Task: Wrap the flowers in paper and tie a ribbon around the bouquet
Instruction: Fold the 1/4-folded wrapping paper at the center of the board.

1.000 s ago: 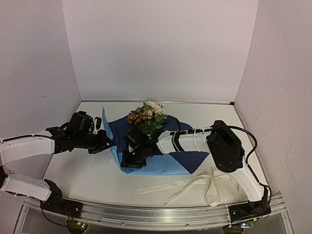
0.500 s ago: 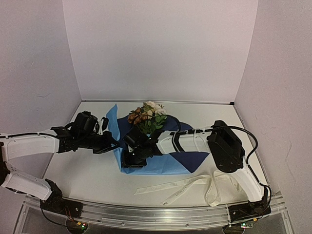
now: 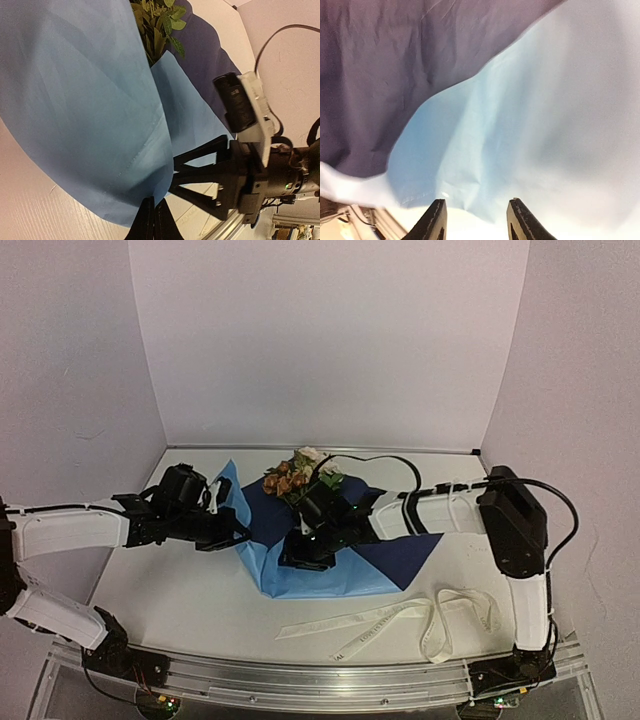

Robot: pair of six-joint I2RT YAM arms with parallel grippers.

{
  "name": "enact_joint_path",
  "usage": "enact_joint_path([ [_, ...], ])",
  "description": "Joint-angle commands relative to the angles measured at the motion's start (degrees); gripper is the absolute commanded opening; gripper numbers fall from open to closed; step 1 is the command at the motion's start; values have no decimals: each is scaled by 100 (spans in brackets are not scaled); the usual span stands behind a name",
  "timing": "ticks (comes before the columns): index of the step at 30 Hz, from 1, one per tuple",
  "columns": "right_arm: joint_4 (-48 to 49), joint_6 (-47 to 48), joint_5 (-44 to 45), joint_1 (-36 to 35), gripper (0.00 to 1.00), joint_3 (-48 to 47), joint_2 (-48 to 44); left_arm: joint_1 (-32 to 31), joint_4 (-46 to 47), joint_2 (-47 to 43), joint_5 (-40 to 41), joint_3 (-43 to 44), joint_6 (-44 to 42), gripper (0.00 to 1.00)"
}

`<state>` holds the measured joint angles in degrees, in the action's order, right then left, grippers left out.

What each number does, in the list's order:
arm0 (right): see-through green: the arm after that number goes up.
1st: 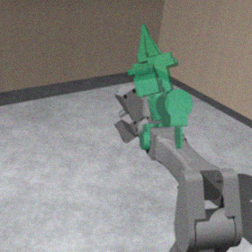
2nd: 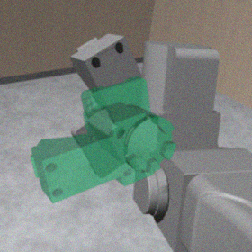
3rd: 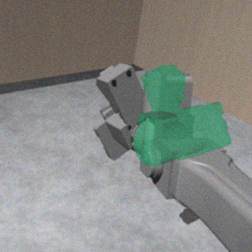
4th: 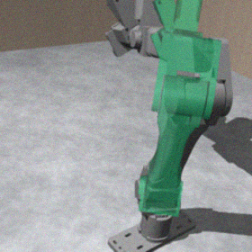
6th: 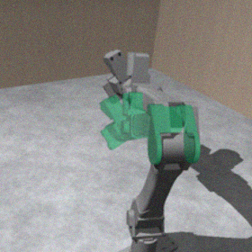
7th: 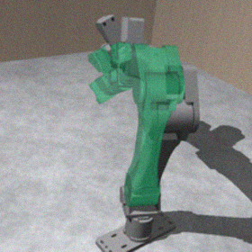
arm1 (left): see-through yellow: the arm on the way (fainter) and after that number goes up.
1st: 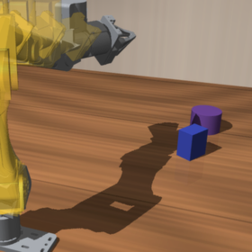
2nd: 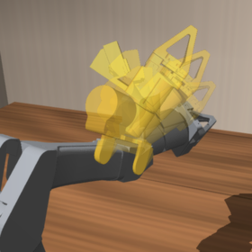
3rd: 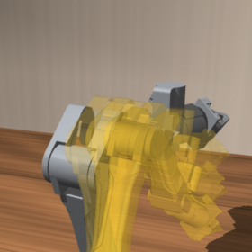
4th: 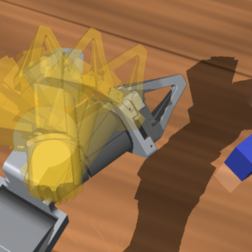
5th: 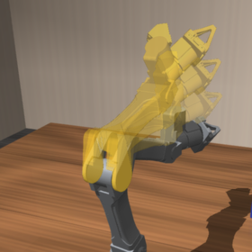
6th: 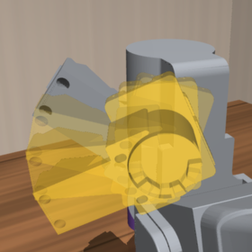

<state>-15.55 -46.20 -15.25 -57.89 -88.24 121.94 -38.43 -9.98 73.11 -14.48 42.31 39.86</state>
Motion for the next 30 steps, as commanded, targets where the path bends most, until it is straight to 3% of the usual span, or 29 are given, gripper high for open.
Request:
enact_joint_path([
  [1, 370, -144, 56, 166, 42, 830, -936, -118, 216, 295, -177, 476, -262, 0],
  [11, 438, -241, 593, 340, 33, 2769, -1967, -786, 11, 1256, 39, 1341, -573, 0],
  [20, 1186, -640, 733, 480, 28, 3462, -1909, -1330, -340, 2389, 204, 2298, -916, 0],
  [25, 1283, -608, 749, 549, 31, 3584, -2332, -1418, -383, 2764, 126, 2547, -992, 0],
  [30, 1287, -590, 693, 738, 40, 3541, -2775, -1465, -424, 2884, 120, 2644, -1040, 0],
])
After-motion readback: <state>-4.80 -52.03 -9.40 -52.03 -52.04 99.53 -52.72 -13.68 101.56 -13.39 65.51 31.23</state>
